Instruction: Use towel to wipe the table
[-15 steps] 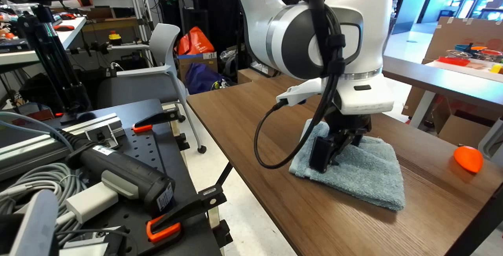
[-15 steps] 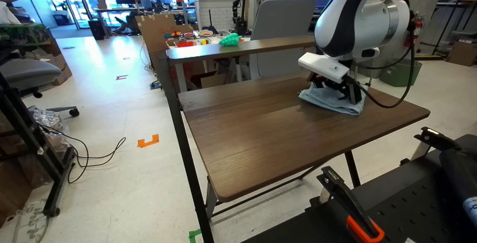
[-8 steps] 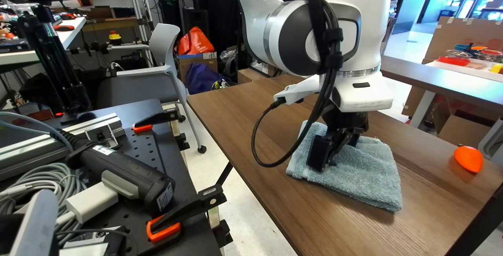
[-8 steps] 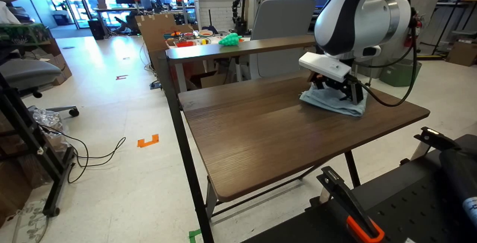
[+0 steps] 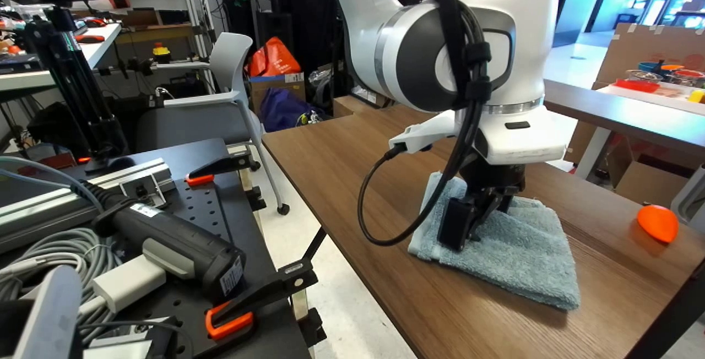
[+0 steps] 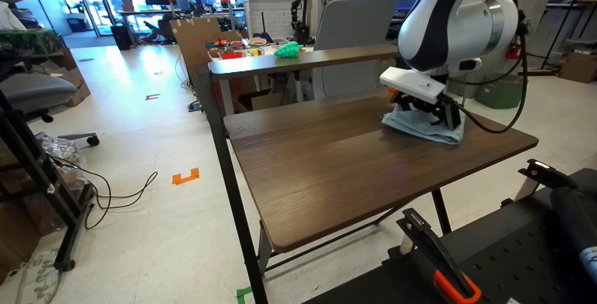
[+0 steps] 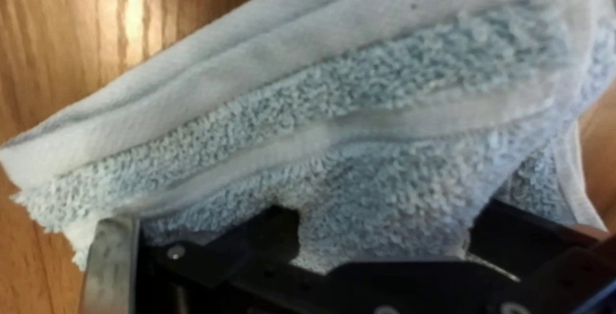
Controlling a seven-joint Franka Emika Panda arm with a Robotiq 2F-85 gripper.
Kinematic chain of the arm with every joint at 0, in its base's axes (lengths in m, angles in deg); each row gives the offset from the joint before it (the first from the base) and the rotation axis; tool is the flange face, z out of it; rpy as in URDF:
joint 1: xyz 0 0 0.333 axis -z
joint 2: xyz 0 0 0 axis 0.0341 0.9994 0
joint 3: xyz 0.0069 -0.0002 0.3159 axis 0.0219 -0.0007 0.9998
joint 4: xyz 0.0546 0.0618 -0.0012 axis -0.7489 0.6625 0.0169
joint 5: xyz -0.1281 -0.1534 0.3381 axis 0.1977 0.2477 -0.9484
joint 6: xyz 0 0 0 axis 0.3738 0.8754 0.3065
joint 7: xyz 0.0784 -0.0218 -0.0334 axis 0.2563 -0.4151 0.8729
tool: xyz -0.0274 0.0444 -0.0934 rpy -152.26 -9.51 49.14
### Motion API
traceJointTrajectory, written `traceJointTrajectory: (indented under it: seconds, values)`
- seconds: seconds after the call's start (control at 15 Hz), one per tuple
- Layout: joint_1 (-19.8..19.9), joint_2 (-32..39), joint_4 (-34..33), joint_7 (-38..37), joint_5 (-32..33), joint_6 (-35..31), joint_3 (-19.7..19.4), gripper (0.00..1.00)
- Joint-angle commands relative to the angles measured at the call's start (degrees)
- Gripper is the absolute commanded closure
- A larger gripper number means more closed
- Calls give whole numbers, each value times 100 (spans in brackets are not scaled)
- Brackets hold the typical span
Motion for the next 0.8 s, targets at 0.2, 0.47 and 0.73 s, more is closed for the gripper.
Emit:
traceJointTrajectory:
  seconds: [0.2, 0.47, 0.73]
  values:
    - [690, 812, -635, 585, -322, -62, -262, 0]
    - [864, 920, -626, 944, -471, -51, -131, 0]
    - [835, 401, 320, 2023, -377, -549, 111, 0]
